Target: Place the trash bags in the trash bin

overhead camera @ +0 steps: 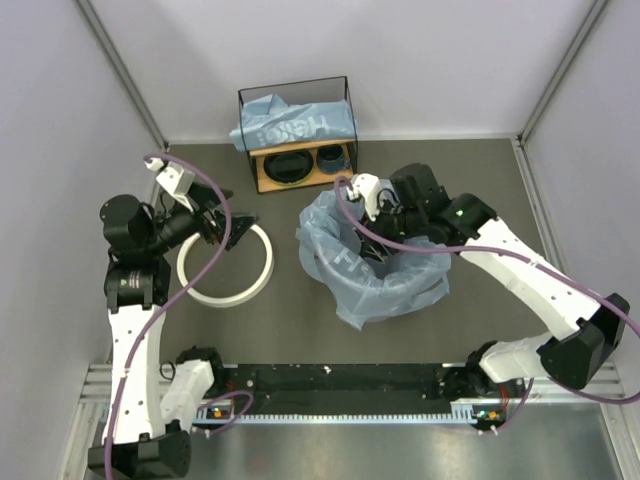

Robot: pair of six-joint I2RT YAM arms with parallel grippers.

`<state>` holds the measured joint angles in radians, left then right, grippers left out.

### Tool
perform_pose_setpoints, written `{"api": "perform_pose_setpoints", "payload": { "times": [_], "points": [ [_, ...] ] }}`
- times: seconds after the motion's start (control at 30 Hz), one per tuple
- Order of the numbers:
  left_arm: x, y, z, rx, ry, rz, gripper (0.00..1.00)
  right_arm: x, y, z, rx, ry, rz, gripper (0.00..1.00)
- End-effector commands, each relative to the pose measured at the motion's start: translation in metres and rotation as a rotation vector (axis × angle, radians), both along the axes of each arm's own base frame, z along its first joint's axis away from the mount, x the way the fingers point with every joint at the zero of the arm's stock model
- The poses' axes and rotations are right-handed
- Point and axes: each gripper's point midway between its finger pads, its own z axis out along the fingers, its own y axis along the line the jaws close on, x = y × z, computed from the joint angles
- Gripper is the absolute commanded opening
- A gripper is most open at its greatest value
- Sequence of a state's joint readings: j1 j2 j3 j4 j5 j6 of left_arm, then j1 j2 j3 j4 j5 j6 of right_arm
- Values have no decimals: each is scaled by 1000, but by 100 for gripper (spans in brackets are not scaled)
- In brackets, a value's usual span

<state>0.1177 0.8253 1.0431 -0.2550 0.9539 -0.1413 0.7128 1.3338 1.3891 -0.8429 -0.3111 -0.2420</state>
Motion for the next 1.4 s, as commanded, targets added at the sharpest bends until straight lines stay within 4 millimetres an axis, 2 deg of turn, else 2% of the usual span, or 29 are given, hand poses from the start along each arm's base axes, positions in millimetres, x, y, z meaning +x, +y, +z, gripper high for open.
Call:
{"api": "perform_pose_setpoints", "payload": {
  "times": [0.0,0.13,0.17,0.2,0.33,0.37,0.63,0.8,0.9,1.0,1.1,1.37],
  "points": [
    [5,1,-15,34,-11,-9,99,14,14,-10,5,-75,41,51],
    [9,0,-27,42,13,-34,98,21,6,-53,-126,-41,57,32],
    [12,2,-29,42,18,-19,98,21,4,-64,-151,-23,58,24],
    [12,2,-28,32,30,-10,98,23,4,-75,-174,1,53,21],
    [10,3,-32,41,60,2,96,15,-1,-95,-224,44,96,6],
    [9,5,-31,44,61,13,96,13,-2,-99,-235,56,104,0],
    [1,7,-35,68,63,32,96,-2,-15,-146,-317,158,141,0],
    [6,6,-41,53,89,20,96,5,-12,-165,-339,164,141,0],
    [9,7,-45,56,98,27,96,7,-13,-184,-364,183,149,0],
    [10,7,-49,60,101,23,96,2,-16,-199,-382,218,158,0],
    [10,6,-49,65,96,10,96,-4,-19,-208,-389,236,160,0],
    [11,6,-62,87,120,-5,96,-21,-46,-234,-455,265,168,0]
  ]
}}
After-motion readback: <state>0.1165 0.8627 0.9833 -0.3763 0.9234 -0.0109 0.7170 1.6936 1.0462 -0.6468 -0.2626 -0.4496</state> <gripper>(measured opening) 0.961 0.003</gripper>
